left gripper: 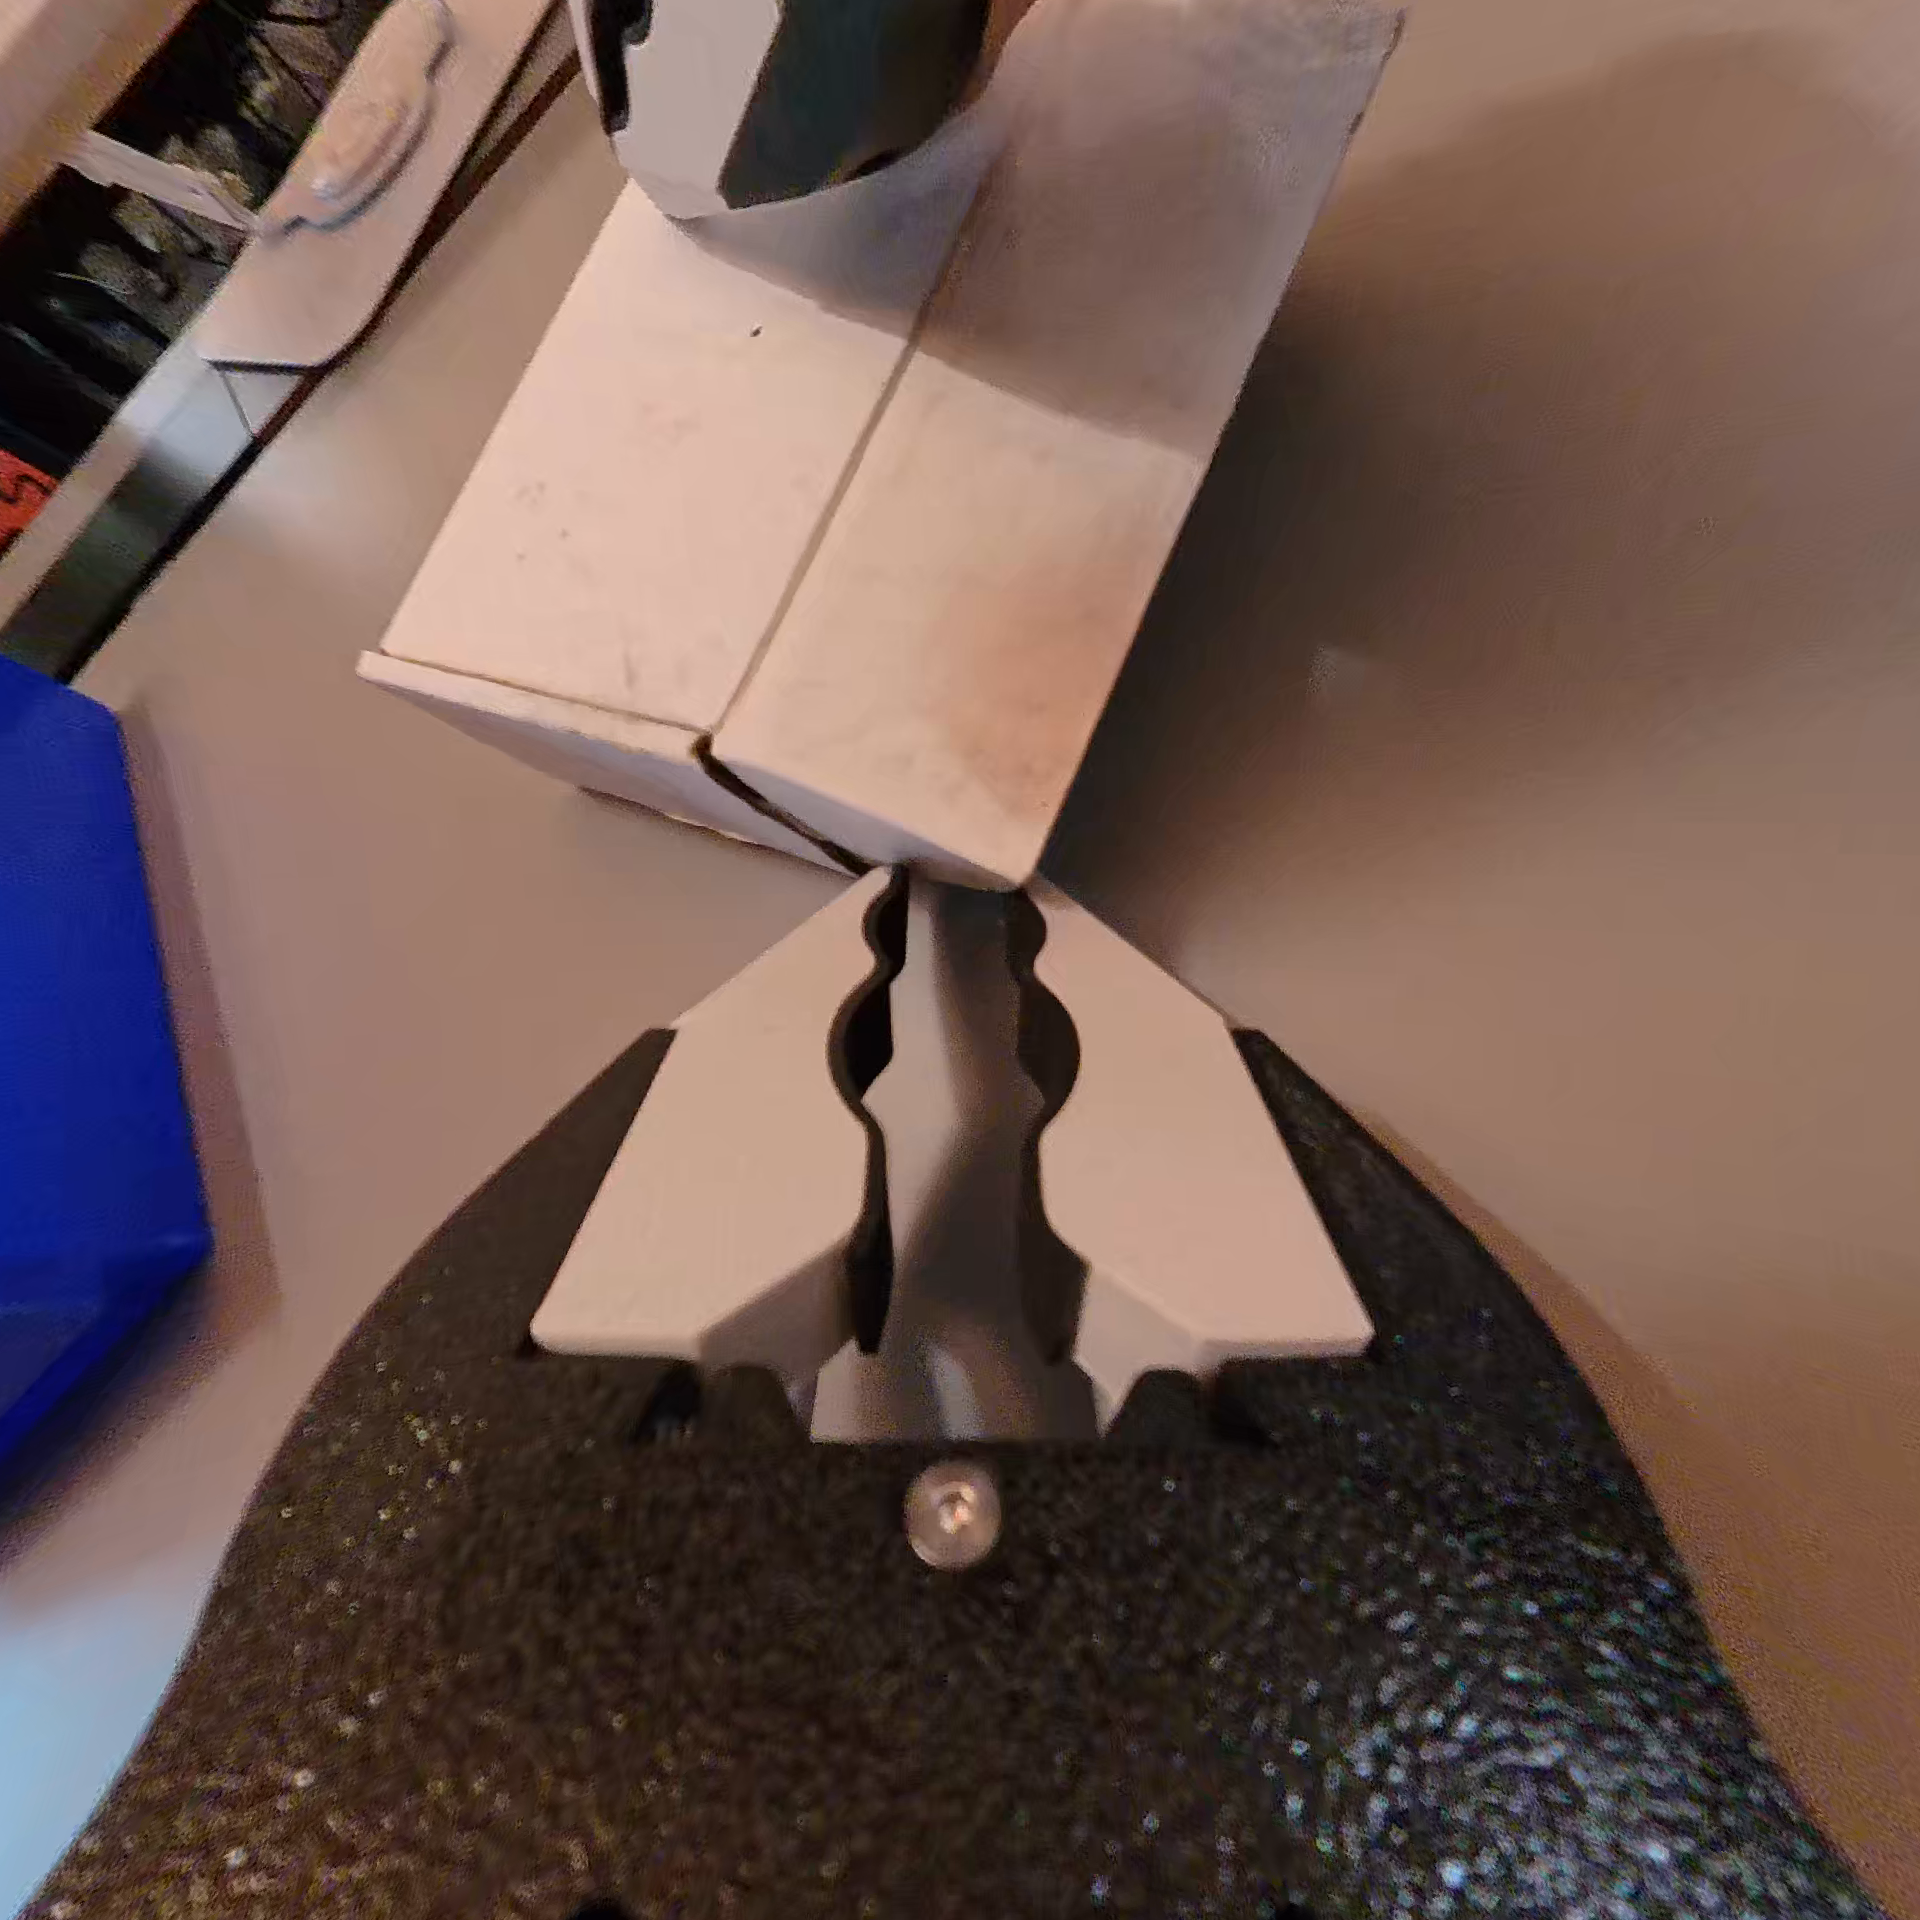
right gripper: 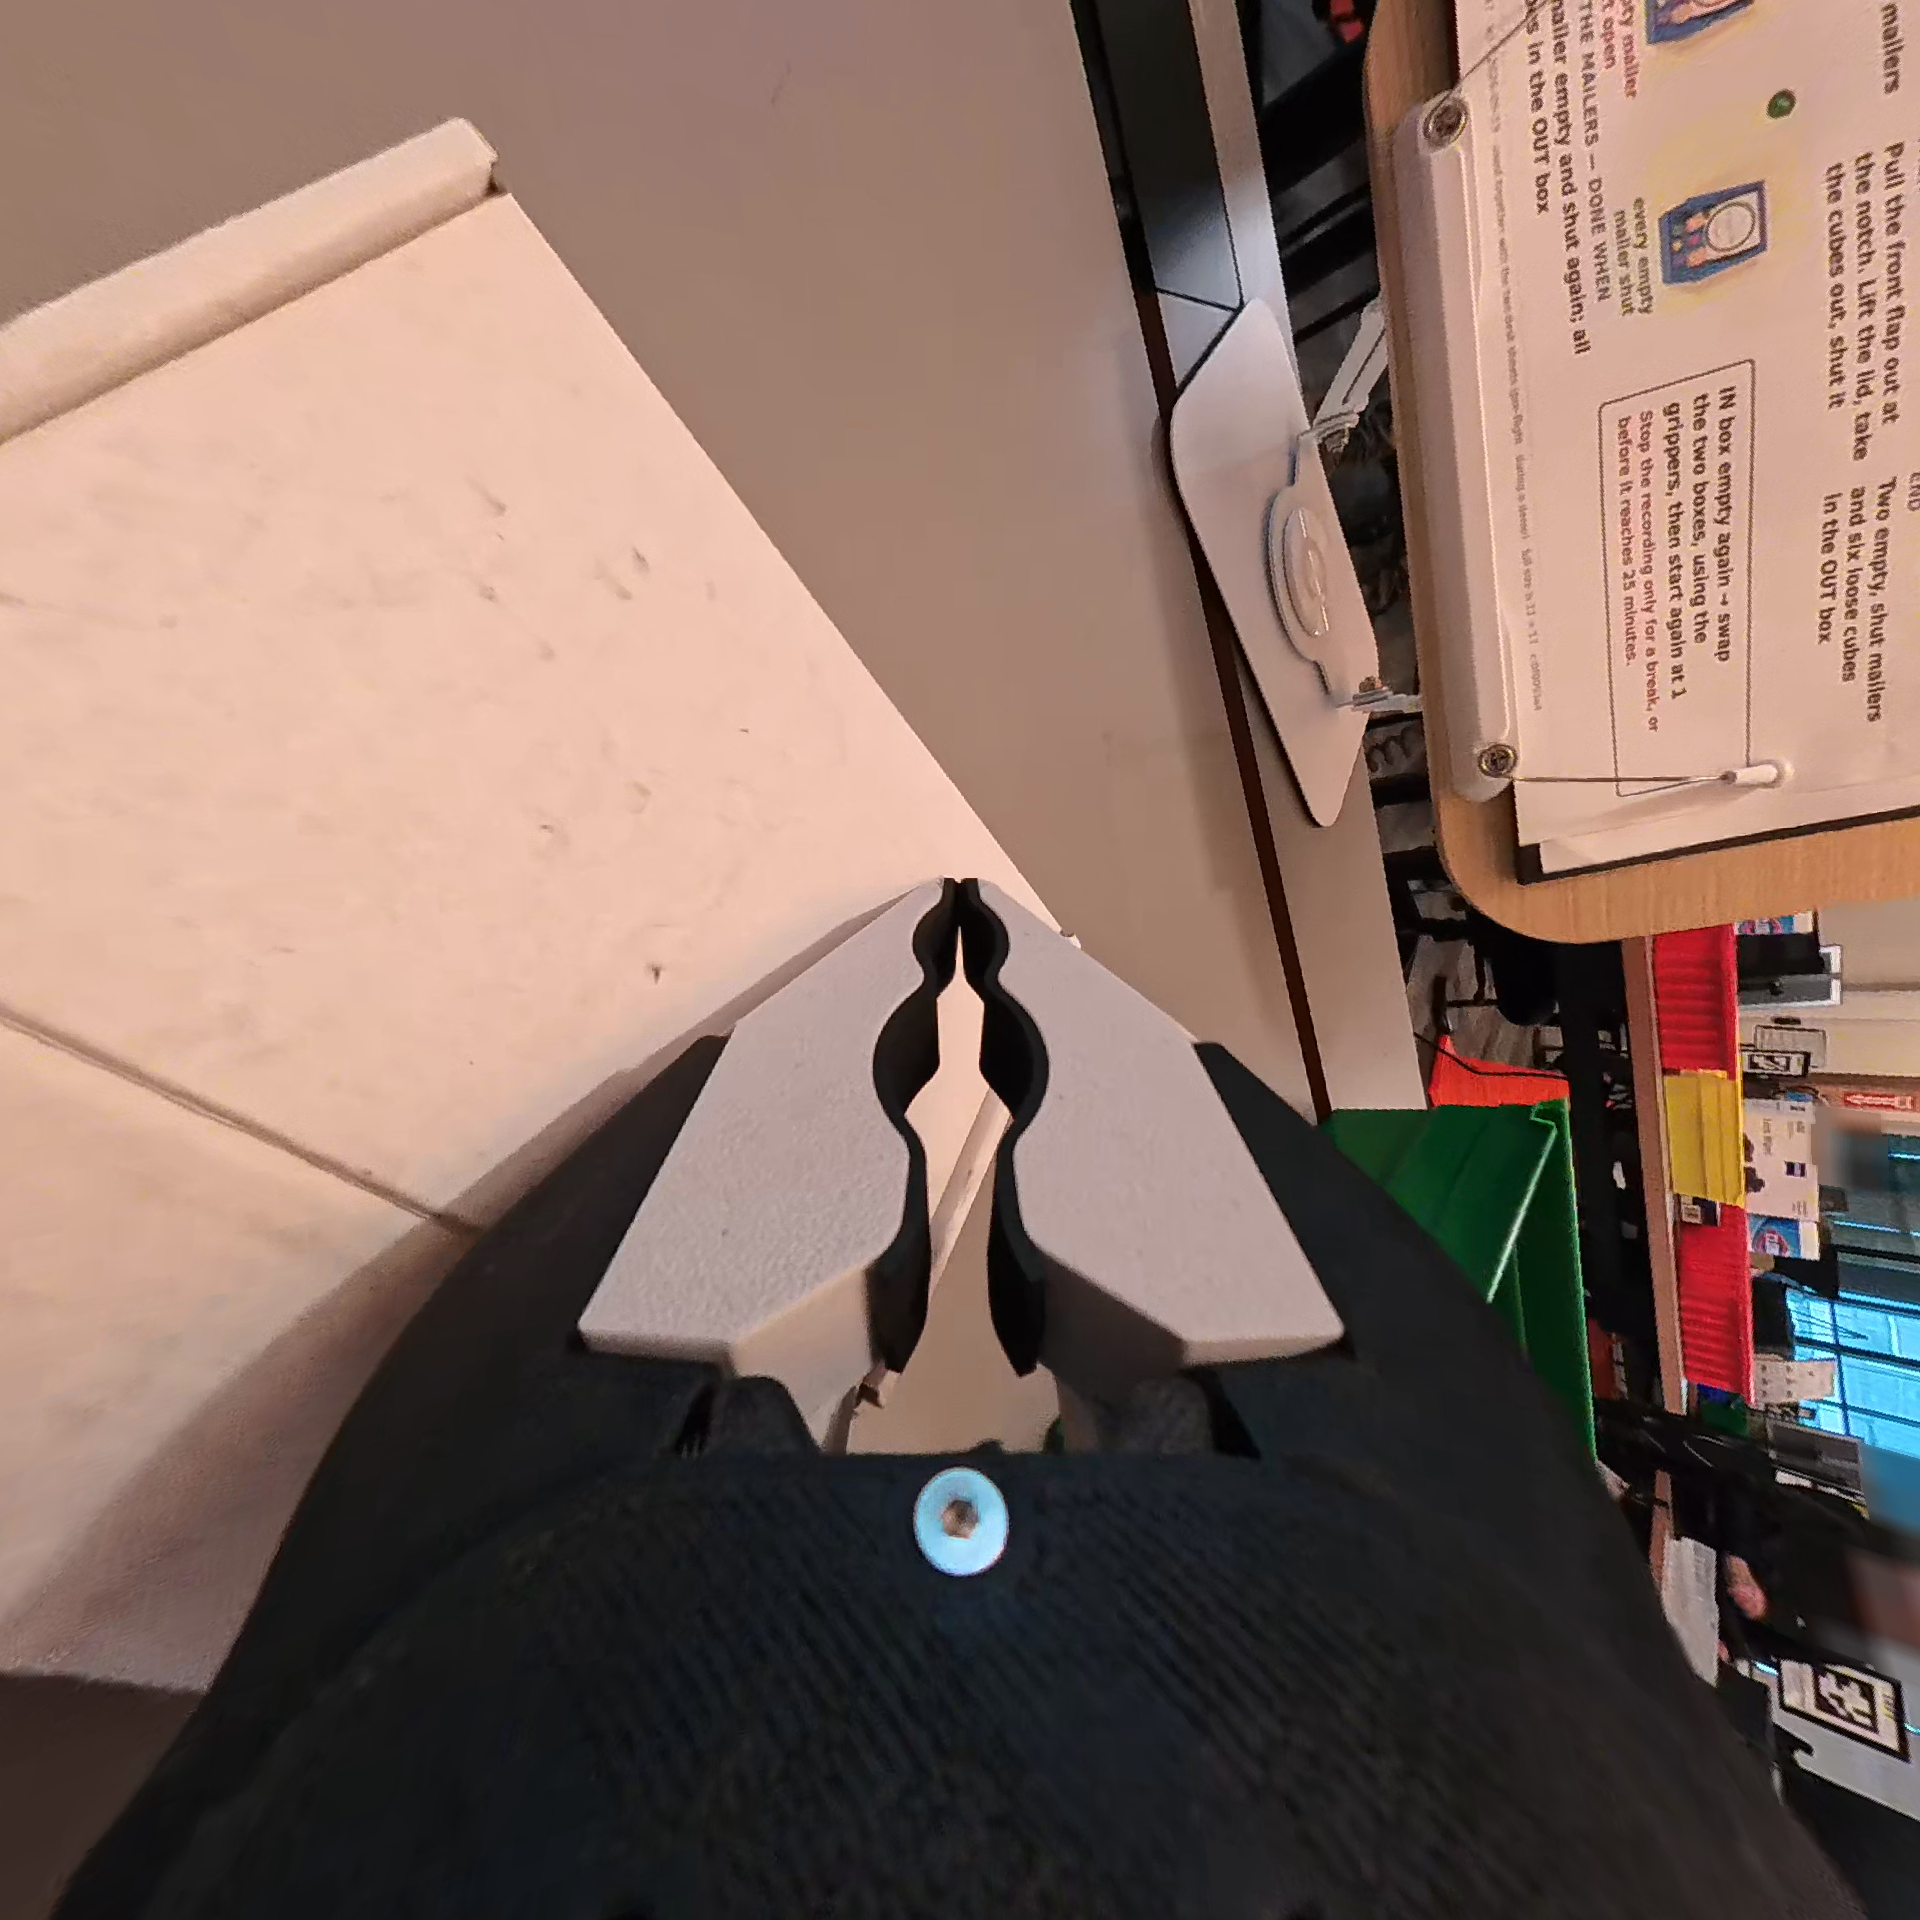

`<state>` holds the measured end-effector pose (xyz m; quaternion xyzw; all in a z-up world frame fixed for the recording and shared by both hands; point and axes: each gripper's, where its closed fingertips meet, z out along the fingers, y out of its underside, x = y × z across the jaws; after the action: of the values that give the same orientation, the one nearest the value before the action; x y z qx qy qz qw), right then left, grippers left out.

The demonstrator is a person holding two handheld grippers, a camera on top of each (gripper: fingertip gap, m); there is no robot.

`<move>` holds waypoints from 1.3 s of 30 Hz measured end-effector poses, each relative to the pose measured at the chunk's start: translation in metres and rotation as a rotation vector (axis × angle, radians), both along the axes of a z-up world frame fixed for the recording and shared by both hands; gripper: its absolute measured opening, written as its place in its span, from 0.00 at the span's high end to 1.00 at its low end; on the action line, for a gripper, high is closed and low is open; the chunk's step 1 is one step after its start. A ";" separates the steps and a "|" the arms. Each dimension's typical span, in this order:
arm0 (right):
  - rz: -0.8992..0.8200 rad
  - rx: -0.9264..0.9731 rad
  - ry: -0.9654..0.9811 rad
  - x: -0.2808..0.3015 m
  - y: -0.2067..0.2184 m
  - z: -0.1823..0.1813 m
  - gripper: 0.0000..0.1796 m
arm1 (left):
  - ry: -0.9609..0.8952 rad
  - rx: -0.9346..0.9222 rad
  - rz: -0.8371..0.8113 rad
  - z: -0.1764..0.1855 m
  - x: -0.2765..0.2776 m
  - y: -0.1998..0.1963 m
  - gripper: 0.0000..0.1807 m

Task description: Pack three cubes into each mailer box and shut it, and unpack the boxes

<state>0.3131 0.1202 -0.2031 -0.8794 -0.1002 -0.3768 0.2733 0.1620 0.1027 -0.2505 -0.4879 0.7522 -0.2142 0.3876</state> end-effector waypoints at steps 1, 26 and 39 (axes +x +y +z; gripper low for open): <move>-0.003 -0.007 -0.003 0.000 0.000 0.000 1.00 | -0.004 0.015 0.004 0.000 0.001 0.001 0.92; -0.039 0.097 0.079 -0.001 -0.002 0.001 1.00 | 0.019 -0.880 -0.168 0.064 0.065 0.049 1.00; -0.016 0.040 -0.007 0.000 -0.001 0.002 1.00 | 0.155 -0.976 -0.163 0.049 0.085 0.044 1.00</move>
<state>0.3127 0.1190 -0.2016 -0.8731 -0.0864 -0.3840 0.2876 0.2474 0.1469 -0.2020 -0.5666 0.6266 -0.5336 0.0393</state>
